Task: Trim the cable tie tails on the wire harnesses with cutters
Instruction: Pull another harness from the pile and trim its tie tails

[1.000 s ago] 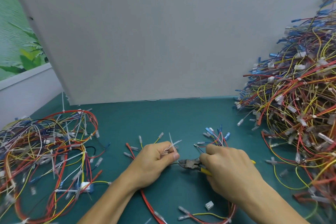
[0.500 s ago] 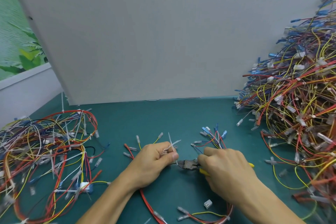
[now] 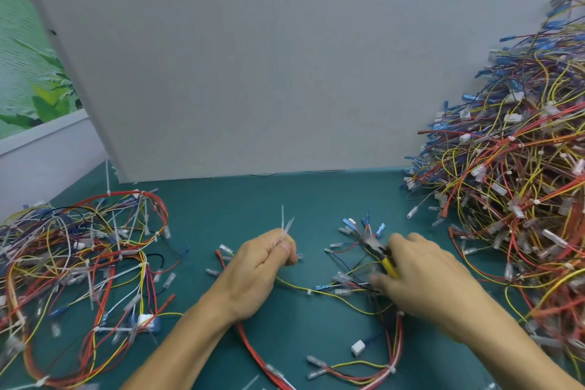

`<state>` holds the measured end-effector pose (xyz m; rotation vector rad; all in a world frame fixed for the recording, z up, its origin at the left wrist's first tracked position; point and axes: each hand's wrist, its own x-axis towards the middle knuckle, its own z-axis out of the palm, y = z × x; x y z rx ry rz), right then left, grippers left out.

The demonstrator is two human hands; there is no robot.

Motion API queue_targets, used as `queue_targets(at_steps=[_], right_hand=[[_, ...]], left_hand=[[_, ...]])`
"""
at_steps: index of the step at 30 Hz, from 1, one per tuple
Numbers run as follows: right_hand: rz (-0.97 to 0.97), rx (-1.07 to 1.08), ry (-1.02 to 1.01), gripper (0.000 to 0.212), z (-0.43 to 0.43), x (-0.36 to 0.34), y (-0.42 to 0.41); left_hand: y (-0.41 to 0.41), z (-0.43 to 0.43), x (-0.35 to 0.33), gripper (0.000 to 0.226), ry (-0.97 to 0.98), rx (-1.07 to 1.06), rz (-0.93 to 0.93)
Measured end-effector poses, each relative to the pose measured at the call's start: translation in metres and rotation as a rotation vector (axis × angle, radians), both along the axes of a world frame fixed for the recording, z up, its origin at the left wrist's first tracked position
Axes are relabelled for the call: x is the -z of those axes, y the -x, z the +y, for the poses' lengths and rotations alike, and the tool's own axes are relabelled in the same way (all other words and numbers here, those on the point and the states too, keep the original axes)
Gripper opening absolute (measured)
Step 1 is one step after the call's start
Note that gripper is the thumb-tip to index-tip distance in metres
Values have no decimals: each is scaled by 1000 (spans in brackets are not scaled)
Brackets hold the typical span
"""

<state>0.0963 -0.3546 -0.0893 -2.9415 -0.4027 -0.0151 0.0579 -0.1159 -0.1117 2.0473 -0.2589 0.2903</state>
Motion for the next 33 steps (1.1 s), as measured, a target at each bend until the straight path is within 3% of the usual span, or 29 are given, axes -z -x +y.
queue_targets(at_steps=[6,12,16,22,28,30,33], right_hand=[[136,27,199,19,-2,3,-1],[161,225,-87,24,10,11,-27],[115,388,-278,8,15,14,-48],[89,400,-309,12,19,19,-53],[60,351,-248,25,27,24,-44],[18,357,-228,25,29,27,-41],[-29,376,-195,24,29,31,-38]], left_hand=[[5,2,-21,31,-6,144,164],[12,-4,-38,24,-239,250,265],[18,-13,-43,24,-486,287,331],[30,-30,-44,11,-819,323,462],[37,-30,-56,53,-873,342,509],[37,-25,-60,53,-865,281,509],[25,-6,-55,51,-866,-77,524]])
